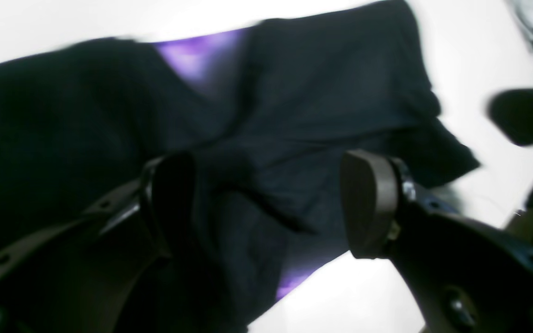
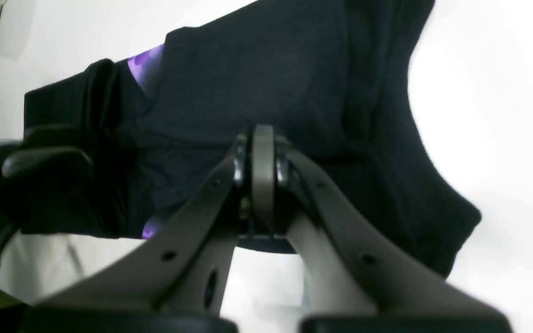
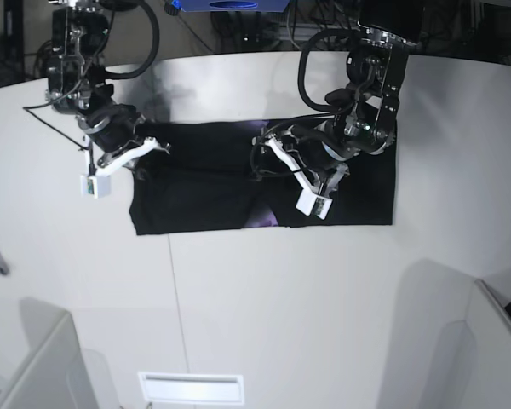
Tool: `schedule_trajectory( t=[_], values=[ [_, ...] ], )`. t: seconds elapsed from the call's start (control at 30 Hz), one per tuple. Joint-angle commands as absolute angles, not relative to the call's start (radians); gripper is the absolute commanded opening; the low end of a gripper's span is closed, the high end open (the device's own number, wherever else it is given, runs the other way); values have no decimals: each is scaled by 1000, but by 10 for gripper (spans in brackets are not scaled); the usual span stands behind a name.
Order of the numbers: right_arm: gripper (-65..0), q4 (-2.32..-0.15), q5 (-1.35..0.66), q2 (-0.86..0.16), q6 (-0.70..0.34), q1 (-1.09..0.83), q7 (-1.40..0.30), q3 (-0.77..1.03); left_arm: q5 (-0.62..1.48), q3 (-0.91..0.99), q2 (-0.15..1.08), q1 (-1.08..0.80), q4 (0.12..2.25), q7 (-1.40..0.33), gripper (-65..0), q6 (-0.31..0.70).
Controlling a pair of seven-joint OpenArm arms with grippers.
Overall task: Fold the T-shirt properly
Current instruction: 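Fold the strip end held by the left gripper inward toward the right gripper, then release the strip and reposition both grippers at its two ends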
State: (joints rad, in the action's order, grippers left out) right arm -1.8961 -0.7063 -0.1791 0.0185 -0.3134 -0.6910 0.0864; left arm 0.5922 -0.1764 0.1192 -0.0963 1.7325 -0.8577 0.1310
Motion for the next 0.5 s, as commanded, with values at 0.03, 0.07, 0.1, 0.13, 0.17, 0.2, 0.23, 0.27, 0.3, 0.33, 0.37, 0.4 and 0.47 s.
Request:
schedule_trajectory(
  t=[0.03,0.07,0.1,0.13,0.17,0.2,0.23,0.27,0.3,0.33,0.37,0.4,0.47],
  values=[
    [-650,-1914,-720,-186,13,-305,-671,94,596,-163,134,-87,1758,-843,-183,131],
    [-650,-1913,-720,-186,13,-295,-671,94,596,-143,137,-87,1758,-843,-206,131],
    [-650,-1911,-720,-186,13,-285,-677,94,596,-108,139,-96,1758,-843,-247,131],
    [-650,-1910,-720,-186,13,-277,-677,94,596,-54,143,-102,1761,-843,-313,131],
    [-597,-1900,-720,-186,13,-269,-679,94,596,-10,156,-114,1761,-843,-380,131],
    [-498,-1886,-722,-186,13,-260,-679,93,596,42,166,-128,1761,-843,-462,131],
    [-392,-1868,-734,-186,13,-251,-680,93,596,93,174,-137,1759,-843,-555,131],
    [-300,-1844,-762,-186,13,-243,-687,93,596,136,182,-148,1759,-843,-638,133],
    [-212,-1817,-799,-193,13,-231,-696,94,596,176,196,-154,1758,-843,-650,134],
    [-143,-1781,-848,-200,13,-211,-705,94,596,213,211,-162,1756,-843,-650,136],
    [-101,-1747,-894,-214,13,-199,-705,94,596,245,225,-174,1759,-843,-650,136],
    [-81,-1715,-937,-228,12,-189,-700,94,596,274,234,-183,1758,-843,-650,136],
    [-89,-1635,-1023,-257,12,-163,-684,94,587,335,268,-208,1755,-840,-650,136]
  ],
)
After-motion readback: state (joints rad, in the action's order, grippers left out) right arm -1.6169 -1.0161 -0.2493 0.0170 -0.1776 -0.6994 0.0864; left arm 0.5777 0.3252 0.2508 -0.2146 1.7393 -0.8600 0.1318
